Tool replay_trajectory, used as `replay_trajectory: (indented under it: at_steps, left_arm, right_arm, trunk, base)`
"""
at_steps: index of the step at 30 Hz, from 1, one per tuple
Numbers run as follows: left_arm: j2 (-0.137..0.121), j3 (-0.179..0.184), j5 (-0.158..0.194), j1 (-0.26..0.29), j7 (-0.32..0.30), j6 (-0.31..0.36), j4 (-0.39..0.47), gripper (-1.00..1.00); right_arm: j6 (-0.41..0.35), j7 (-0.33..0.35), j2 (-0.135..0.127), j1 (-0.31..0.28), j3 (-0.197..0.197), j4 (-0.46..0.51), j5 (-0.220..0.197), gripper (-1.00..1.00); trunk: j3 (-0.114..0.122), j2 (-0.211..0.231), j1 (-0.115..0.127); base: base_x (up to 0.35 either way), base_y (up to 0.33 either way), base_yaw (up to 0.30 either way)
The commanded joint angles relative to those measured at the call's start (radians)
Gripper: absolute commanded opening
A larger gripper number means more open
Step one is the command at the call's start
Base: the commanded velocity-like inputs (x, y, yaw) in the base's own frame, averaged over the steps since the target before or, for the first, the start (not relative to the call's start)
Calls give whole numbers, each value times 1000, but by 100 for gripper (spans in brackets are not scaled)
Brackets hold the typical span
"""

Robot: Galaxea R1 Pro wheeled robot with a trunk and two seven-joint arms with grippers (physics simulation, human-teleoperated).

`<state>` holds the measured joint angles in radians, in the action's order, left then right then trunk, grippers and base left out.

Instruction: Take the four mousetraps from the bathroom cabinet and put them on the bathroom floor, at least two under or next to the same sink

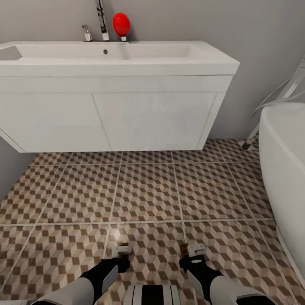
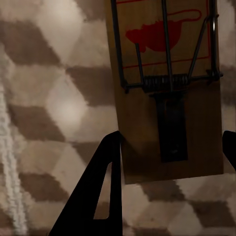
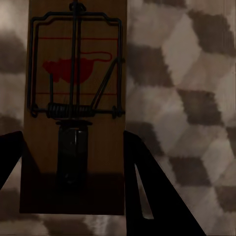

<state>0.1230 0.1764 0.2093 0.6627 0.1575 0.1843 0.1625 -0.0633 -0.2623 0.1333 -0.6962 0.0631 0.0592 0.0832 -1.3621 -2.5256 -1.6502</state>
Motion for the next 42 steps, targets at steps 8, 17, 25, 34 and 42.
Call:
replay_trajectory:
  at_steps: [8, 17, 25, 34, 42]
  left_arm:
    - [-1, 9, 9, 0, 8, 6, 3, -100]
    - [-2, 9, 10, 0, 9, 6, 3, -100]
    - [-2, 9, 10, 0, 8, 6, 3, -100]
    - [-2, 9, 10, 0, 8, 6, 2, -100]
    - [-2, 10, 11, 0, 6, 6, 2, -100]
  right_arm:
    - [-6, -5, 0, 0, 6, 1, 6, -100]
    - [-6, -4, 1, 0, 6, 1, 6, -100]
    - [-6, -5, 2, 0, 6, 1, 6, -100]
    - [-6, -5, 1, 0, 6, 1, 6, -100]
    - [-6, -5, 2, 0, 6, 1, 6, -100]
  trunk:
    - [-20, -1, -2]
    - [-24, -2, -2]
    - [-43, -3, -5]
    - [-43, -3, -5]
    - [-43, -3, -5]
  base:
    - [0, 0, 0]
    - [0, 0, 0]
    - [0, 0, 0]
    - [0, 0, 0]
    - [0, 0, 0]
